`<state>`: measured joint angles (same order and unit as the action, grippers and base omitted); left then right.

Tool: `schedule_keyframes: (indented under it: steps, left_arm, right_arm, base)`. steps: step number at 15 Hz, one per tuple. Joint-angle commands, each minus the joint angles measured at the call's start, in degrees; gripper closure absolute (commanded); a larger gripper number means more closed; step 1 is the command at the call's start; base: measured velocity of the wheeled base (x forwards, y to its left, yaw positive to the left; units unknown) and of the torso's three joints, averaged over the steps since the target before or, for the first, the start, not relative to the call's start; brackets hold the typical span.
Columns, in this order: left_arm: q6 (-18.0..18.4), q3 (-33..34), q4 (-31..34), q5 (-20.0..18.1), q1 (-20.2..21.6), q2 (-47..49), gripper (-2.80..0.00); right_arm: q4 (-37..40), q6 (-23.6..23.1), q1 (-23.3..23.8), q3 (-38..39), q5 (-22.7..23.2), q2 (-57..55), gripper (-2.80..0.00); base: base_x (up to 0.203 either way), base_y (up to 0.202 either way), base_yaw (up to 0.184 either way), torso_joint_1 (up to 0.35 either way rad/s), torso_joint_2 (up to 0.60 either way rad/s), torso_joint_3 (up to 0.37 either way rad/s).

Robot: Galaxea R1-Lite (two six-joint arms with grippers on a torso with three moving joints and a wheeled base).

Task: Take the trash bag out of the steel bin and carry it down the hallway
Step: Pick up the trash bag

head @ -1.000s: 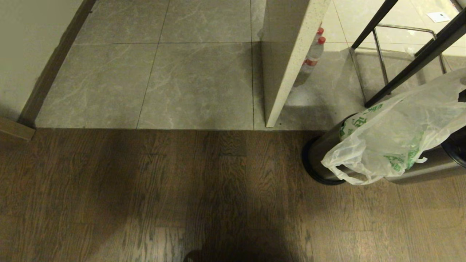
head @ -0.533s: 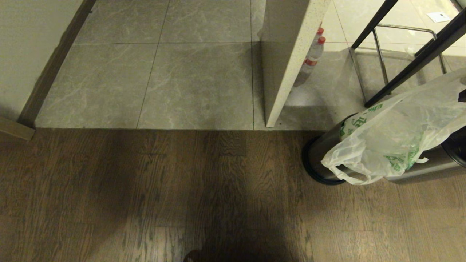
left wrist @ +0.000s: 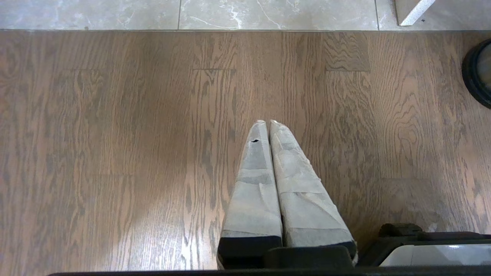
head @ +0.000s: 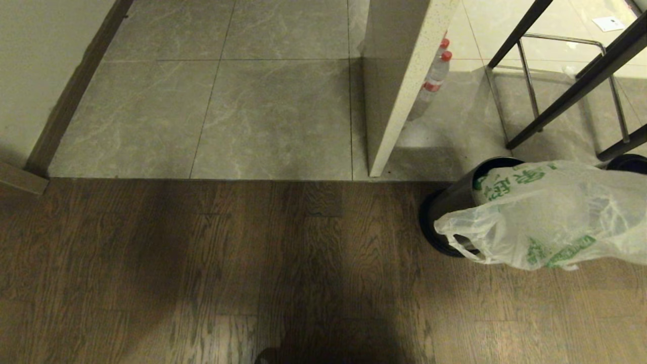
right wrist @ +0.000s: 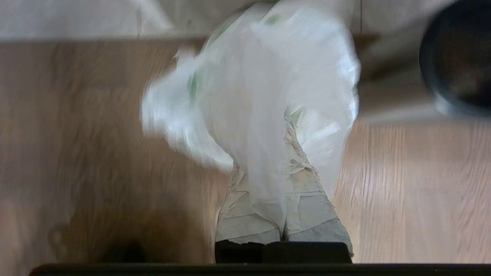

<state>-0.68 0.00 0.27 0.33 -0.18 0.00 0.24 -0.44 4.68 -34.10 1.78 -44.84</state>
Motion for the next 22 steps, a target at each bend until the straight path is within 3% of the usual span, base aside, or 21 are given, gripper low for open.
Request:
schedule_keyframes:
  steps: [1, 3, 5, 22]
  left_arm:
    - [-0.02, 0.09, 0.0, 0.02, 0.01, -0.09, 0.0]
    - [-0.02, 0.09, 0.0, 0.02, 0.01, -0.09, 0.0]
    - [-0.02, 0.09, 0.0, 0.02, 0.01, -0.09, 0.0]
    - [-0.02, 0.09, 0.0, 0.02, 0.01, -0.09, 0.0]
  right_arm:
    - [0.31, 0.1, -1.34, 11.79, -0.29, 23.98, 0.0]
    - [0.95, 0.32, -2.81, 25.05, -0.99, 38.33, 0.0]
    - [1.57, 0.54, -4.22, 32.85, -1.65, 44.57, 0.0]
    - [1.78, 0.62, -4.6, 33.4, -1.87, 45.01, 0.0]
  base:
    - [0.0, 0.0, 0.0, 0.0, 0.0, 0.0]
    - [0.0, 0.0, 0.0, 0.0, 0.0, 0.0]
    - [0.0, 0.0, 0.0, 0.0, 0.0, 0.0]
    - [0.0, 0.0, 0.0, 0.0, 0.0, 0.0]
